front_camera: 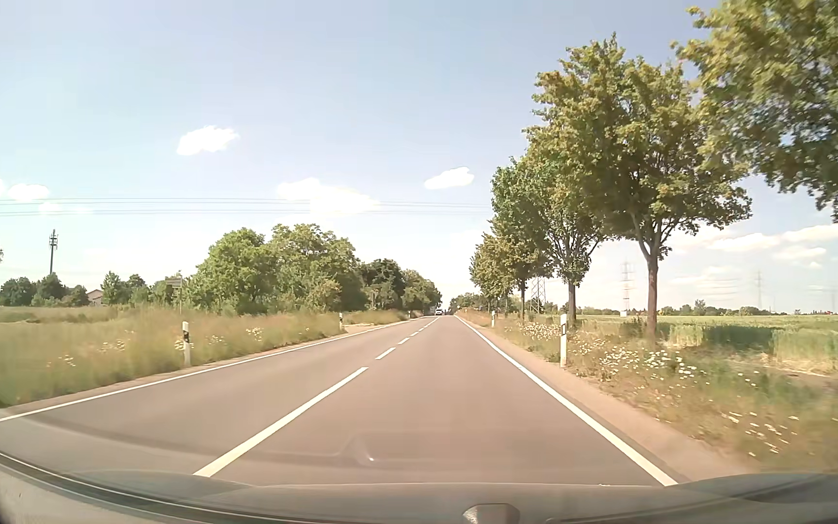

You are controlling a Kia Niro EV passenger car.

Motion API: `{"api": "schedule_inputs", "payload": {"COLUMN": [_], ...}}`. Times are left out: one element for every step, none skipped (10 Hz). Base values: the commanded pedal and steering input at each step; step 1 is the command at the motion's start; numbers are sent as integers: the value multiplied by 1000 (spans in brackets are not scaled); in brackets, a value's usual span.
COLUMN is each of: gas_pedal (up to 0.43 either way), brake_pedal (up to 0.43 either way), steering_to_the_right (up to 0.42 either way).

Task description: Follow the waypoints while adhering to traffic rules and regulations

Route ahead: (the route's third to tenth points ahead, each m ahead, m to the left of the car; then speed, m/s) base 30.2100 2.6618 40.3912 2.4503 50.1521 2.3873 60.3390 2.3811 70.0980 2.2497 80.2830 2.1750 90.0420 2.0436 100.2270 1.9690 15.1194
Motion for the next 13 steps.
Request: {"api": "schedule_inputs", "payload": {"gas_pedal": [461, 461, 461, 461, 461, 461, 469, 469, 469, 469, 469, 469, 469], "brake_pedal": [30, 30, 30, 30, 30, 30, 30, 30, 30, 30, 30, 30, 30], "steering_to_the_right": [5, 4, 3, 1, 0, -1, -2, -1, -1, 0, 0, 0, 0]}}
